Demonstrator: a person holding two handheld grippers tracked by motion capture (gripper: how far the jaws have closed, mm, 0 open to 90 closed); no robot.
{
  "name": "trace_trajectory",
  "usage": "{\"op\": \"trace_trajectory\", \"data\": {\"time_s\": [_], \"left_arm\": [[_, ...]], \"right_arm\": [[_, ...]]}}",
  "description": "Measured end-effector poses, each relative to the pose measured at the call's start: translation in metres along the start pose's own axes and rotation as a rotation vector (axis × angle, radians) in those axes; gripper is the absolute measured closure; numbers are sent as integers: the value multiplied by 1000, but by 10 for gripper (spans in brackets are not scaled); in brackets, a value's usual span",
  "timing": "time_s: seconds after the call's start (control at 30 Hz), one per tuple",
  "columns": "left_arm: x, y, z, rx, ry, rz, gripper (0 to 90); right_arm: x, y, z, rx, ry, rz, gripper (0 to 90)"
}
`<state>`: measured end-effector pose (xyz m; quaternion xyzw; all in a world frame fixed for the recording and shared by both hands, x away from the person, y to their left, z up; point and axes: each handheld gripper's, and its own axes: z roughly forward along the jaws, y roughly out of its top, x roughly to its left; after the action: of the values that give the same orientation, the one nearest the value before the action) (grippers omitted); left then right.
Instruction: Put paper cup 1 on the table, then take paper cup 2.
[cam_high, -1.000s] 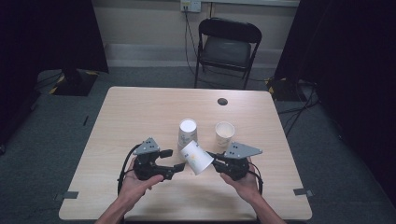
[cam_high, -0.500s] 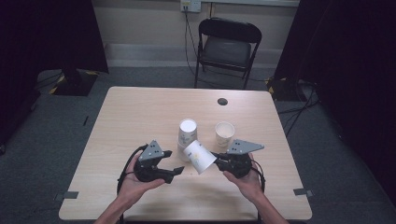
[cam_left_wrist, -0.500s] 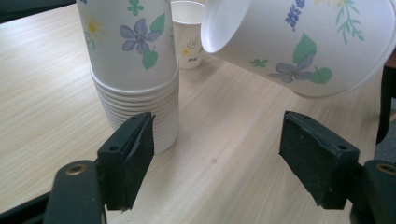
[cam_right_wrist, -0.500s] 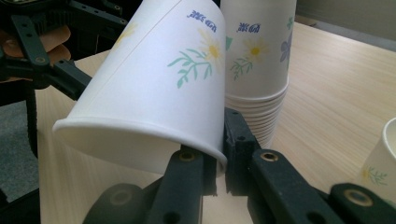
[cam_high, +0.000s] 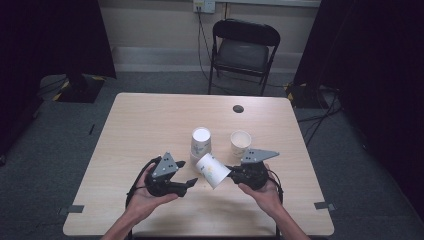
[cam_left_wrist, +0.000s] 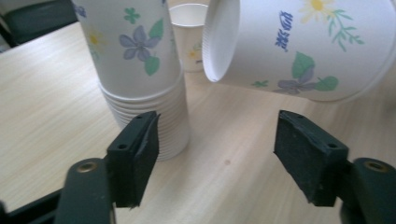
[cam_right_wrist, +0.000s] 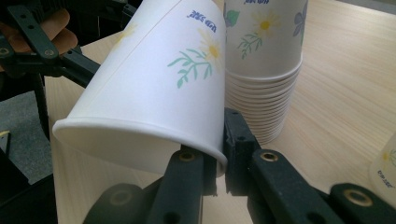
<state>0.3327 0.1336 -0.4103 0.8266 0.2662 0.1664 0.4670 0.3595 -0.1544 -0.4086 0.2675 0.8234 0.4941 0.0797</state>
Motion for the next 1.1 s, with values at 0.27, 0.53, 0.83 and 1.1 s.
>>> {"op": "trace_trajectory", "data": {"time_s": [0.27, 0.53, 0.83, 1.1], "left_arm": [[-1, -3, 3, 19, 12, 57, 299], [-5, -5, 3, 44, -23, 96, 232], [-12, -4, 7, 65, 8, 192, 203], [-15, -4, 9, 84, 4, 253, 202]], "right_arm": [[-3, 2, 6, 43, 27, 20, 855], [-3, 1, 12, 94, 47, 42, 856], [-6, -1, 16, 168, 94, 75, 858], [-4, -2, 24, 244, 135, 94, 858]]}}
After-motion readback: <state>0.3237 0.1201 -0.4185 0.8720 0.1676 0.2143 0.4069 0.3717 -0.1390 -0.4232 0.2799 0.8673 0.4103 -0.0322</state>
